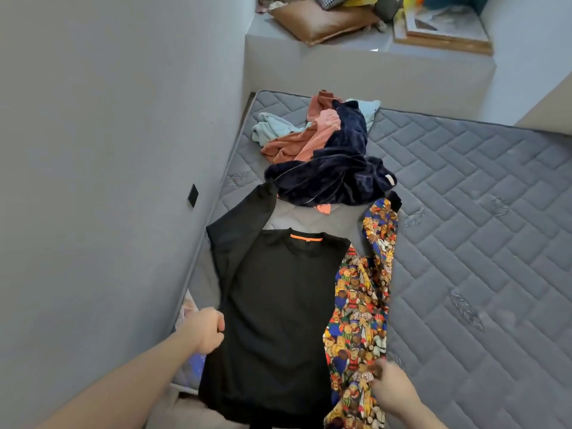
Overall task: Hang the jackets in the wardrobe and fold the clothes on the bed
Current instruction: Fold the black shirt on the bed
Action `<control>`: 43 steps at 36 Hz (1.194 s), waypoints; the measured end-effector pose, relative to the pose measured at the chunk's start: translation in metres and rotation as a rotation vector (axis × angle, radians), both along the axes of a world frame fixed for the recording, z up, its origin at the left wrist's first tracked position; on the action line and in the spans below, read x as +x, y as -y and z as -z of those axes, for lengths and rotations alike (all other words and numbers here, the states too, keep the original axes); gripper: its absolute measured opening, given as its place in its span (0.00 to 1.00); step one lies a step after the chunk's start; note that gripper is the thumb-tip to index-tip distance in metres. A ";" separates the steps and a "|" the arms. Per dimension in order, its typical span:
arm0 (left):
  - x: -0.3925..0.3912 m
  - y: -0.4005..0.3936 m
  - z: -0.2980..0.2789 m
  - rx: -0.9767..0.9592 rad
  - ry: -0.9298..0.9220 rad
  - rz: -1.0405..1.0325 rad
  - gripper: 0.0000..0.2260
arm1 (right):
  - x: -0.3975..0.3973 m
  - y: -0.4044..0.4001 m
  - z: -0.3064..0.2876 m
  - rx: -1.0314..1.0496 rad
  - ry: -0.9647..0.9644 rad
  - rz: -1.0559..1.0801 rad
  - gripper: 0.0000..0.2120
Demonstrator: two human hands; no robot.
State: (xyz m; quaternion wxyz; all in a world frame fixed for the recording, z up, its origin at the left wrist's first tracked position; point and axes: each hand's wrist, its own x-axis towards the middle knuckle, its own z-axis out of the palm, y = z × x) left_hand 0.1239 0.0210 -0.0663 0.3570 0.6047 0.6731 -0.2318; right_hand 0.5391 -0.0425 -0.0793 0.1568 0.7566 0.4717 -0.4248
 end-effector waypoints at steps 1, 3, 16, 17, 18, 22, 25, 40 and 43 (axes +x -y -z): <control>-0.001 -0.013 0.007 0.031 -0.010 -0.013 0.11 | -0.005 -0.013 0.010 0.017 -0.014 0.017 0.19; -0.004 -0.039 0.024 0.089 -0.003 -0.041 0.14 | -0.015 -0.039 0.033 0.062 -0.033 0.067 0.20; 0.017 -0.192 0.156 0.414 -0.004 -0.281 0.32 | -0.040 -0.142 0.202 0.182 -0.090 0.045 0.36; 0.019 -0.199 0.167 0.424 -0.017 -0.272 0.34 | -0.041 -0.145 0.212 0.166 -0.091 0.042 0.37; 0.022 -0.206 0.177 0.437 -0.030 -0.266 0.35 | -0.041 -0.147 0.223 0.141 -0.094 0.041 0.38; 0.033 -0.229 0.215 0.491 -0.077 -0.238 0.41 | -0.041 -0.140 0.257 0.063 -0.056 -0.021 0.45; 0.037 -0.246 0.232 0.504 -0.091 -0.247 0.43 | -0.044 -0.130 0.268 0.100 -0.006 -0.096 0.49; 0.013 -0.216 0.199 1.033 0.505 -0.127 0.13 | -0.029 -0.145 0.258 0.013 -0.210 0.081 0.45; 0.018 -0.175 0.192 0.951 0.660 0.336 0.13 | -0.025 -0.147 0.257 0.024 -0.253 0.158 0.41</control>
